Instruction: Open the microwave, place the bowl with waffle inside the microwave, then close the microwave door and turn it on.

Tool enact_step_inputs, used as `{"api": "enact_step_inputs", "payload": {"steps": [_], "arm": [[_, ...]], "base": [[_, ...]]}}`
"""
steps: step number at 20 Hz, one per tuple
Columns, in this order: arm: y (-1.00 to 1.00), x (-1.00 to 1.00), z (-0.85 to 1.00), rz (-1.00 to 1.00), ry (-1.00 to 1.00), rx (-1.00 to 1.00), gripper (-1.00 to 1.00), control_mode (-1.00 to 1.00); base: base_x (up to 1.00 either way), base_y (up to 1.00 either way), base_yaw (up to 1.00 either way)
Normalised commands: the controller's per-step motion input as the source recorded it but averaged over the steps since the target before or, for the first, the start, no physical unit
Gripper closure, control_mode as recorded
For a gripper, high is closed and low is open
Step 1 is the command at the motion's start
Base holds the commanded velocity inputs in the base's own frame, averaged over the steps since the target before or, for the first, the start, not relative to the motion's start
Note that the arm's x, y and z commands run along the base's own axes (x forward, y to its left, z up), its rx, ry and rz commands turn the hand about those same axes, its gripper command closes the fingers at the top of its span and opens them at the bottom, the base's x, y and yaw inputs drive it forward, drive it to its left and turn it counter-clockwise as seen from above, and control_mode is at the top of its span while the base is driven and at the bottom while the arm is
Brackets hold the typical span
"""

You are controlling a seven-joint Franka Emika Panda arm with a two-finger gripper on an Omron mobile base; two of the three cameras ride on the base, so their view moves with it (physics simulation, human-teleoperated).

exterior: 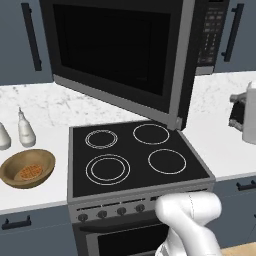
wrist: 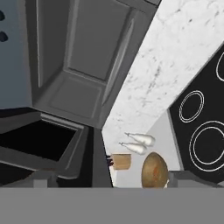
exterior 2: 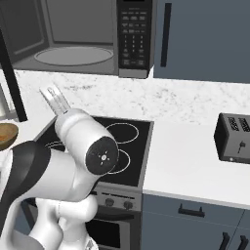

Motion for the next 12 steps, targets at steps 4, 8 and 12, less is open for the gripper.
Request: {"api": "enact_step_inputs", "payload": {"steps": [4, 8, 12], "arm": [[0.54, 0.02, 0.11, 0.30, 0.30, 0.00, -1.00, -1.00], [0.25, 0.13, 0.04, 0.25, 0.14, 0.02, -1.00, -1.00], [0.13, 0.22, 0.00, 0.23, 0.00, 0.09, -1.00, -1.00]], "base": [[0.00, 0.00, 0.00], [0.00, 0.00, 0.00], [0.00, 0.00, 0.00]]}}
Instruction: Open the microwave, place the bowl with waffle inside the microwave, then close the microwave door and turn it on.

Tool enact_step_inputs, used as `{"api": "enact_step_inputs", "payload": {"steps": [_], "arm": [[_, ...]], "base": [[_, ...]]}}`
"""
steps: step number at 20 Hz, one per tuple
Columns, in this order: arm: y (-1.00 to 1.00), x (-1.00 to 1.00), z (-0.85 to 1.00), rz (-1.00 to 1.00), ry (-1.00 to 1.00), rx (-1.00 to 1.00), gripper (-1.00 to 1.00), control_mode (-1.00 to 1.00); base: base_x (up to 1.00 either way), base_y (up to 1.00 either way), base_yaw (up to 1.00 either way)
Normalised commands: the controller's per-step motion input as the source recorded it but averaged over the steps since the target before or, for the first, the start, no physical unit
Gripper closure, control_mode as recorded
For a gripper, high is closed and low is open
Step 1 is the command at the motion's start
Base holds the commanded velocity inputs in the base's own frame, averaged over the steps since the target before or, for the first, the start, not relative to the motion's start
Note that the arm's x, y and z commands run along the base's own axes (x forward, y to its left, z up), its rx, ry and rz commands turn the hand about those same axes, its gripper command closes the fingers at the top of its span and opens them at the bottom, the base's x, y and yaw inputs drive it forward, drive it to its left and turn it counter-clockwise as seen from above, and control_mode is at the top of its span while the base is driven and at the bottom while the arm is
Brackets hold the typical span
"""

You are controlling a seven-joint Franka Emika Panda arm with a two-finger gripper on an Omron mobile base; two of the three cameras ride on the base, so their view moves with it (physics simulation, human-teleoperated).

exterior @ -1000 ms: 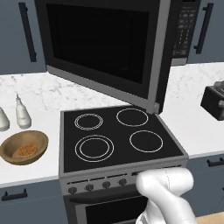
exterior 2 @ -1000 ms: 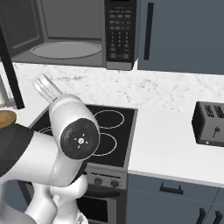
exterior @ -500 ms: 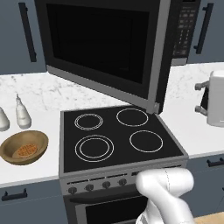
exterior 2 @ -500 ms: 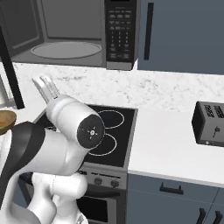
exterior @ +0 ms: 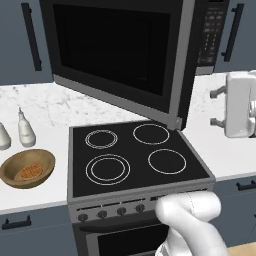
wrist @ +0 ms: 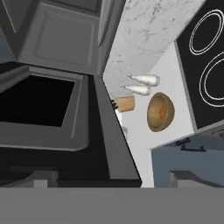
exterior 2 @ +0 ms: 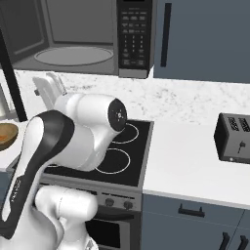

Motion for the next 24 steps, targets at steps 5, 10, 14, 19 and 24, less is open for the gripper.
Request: {"api": "enact_step_inputs", "payload": {"steps": [5, 10, 14, 19, 24], "arm": [[0.56, 0.40, 0.00, 0.20, 0.00, 0.06, -1.00, -1.00], [0.61, 0.51, 0.00, 0.15, 0.00, 0.06, -1.00, -1.00], [0.57, 0.50, 0.00, 0.14, 0.00, 0.08, -1.00, -1.00], [0.77, 0.20, 0.01, 0.17, 0.00, 0.05, -1.00, -1.00], [1.00, -0.11, 0.12, 0.16, 0.00, 0.00, -1.00, -1.00]], "base": [[0.00, 0.00, 0.00], [0.00, 0.00, 0.00], [0.00, 0.00, 0.00], [0.00, 0.00, 0.00], [0.00, 0.00, 0.00]]}}
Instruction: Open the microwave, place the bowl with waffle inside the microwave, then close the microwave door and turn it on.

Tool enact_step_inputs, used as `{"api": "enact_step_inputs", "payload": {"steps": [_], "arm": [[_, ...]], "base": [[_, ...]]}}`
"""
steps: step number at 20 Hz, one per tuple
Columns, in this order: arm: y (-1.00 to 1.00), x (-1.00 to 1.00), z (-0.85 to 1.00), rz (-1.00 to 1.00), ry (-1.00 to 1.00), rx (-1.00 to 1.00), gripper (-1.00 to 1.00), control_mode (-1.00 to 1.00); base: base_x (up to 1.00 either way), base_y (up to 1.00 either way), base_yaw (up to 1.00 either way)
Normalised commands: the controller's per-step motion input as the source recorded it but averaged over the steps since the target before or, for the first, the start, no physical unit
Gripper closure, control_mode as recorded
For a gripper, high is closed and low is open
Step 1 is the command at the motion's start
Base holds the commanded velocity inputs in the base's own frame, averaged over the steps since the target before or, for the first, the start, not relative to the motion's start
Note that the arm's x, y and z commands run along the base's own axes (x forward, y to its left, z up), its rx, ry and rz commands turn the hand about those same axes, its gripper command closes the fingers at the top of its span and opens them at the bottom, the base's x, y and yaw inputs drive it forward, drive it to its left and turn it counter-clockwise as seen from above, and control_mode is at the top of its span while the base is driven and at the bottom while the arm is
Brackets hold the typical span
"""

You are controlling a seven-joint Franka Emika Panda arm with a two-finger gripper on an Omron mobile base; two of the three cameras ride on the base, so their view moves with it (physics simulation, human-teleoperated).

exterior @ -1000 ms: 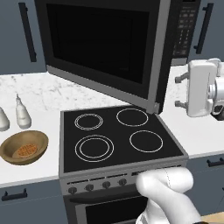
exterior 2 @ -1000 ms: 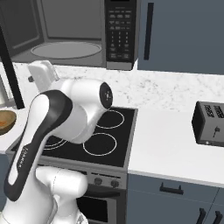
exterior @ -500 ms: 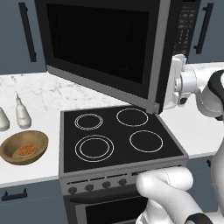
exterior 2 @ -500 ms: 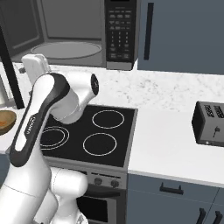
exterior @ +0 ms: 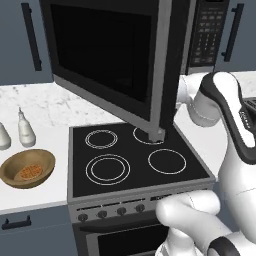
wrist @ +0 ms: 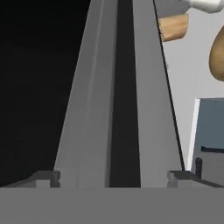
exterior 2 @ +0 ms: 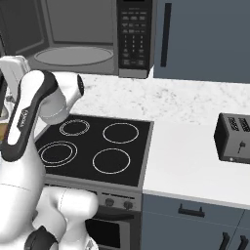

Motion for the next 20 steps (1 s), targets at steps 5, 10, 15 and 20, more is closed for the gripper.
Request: {"api": "enact_step_inputs", "payload": {"steps": [5, 10, 15, 20], "arm": [[1.00, -0.01, 0.12, 0.10, 0.00, 0.00, -1.00, -1.00], [1.00, 0.00, 0.04, 0.02, 0.00, 0.00, -1.00, -1.00], [0.34, 0.00, 0.13, -0.01, -0.09, 0.03, -1.00, -1.00], [-0.44, 0.00, 0.13, -0.08, -0.07, 0.11, -1.00, -1.00]], "base": [[0.00, 0.00, 0.00], [0.00, 0.00, 0.00], [0.00, 0.00, 0.00], [0.00, 0.00, 0.00]]}}
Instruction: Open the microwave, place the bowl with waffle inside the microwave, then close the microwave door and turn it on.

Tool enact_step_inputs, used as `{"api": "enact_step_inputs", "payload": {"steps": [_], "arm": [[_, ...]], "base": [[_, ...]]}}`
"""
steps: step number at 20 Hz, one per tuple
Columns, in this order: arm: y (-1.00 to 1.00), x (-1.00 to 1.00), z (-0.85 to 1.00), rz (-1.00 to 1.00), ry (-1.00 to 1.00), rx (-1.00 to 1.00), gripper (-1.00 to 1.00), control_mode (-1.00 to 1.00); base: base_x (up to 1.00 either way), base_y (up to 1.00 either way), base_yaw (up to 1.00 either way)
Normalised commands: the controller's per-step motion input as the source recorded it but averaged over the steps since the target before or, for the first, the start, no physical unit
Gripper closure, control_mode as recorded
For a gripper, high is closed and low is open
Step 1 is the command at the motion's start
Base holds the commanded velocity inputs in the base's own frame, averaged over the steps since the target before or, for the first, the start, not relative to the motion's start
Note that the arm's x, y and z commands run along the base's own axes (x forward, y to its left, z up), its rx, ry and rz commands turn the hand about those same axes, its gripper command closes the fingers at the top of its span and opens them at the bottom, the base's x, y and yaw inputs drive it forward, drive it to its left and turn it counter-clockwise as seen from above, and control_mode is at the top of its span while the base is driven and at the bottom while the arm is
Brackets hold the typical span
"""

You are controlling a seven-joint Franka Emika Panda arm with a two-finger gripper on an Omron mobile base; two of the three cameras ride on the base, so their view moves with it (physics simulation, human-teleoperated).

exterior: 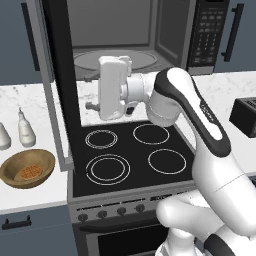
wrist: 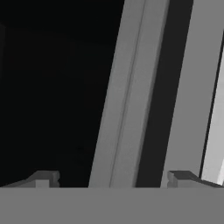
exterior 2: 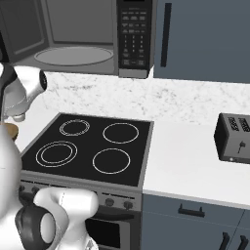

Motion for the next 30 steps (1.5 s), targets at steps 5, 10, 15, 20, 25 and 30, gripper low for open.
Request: {"api": "enact_step_inputs", "payload": {"steps": [5, 10, 15, 20, 25, 30], "arm": [[-1.00, -0.28, 0.00, -0.19, 0.00, 0.06, -1.00, -1.00], [-1.00, -0.14, -0.33, -0.18, 0.01, -0.12, -1.00, -1.00], [-0.64, 0.01, -0.57, -0.05, 0.20, -0.27, -1.00, -1.00], [0.00, 0.31, -0.59, 0.00, 0.14, -0.35, -1.00, -1.00], [0.25, 0.74, -0.54, 0.10, 0.09, -0.31, -1.00, -1.00], [0.17, 0.75, -0.49, 0.20, 0.11, -0.09, -1.00, -1.00]], "base": [[0.00, 0.00, 0.00], [0.00, 0.00, 0.00], [0.00, 0.00, 0.00], [0.00, 0.00, 0.00], [0.00, 0.00, 0.00], [0.00, 0.00, 0.00]]}}
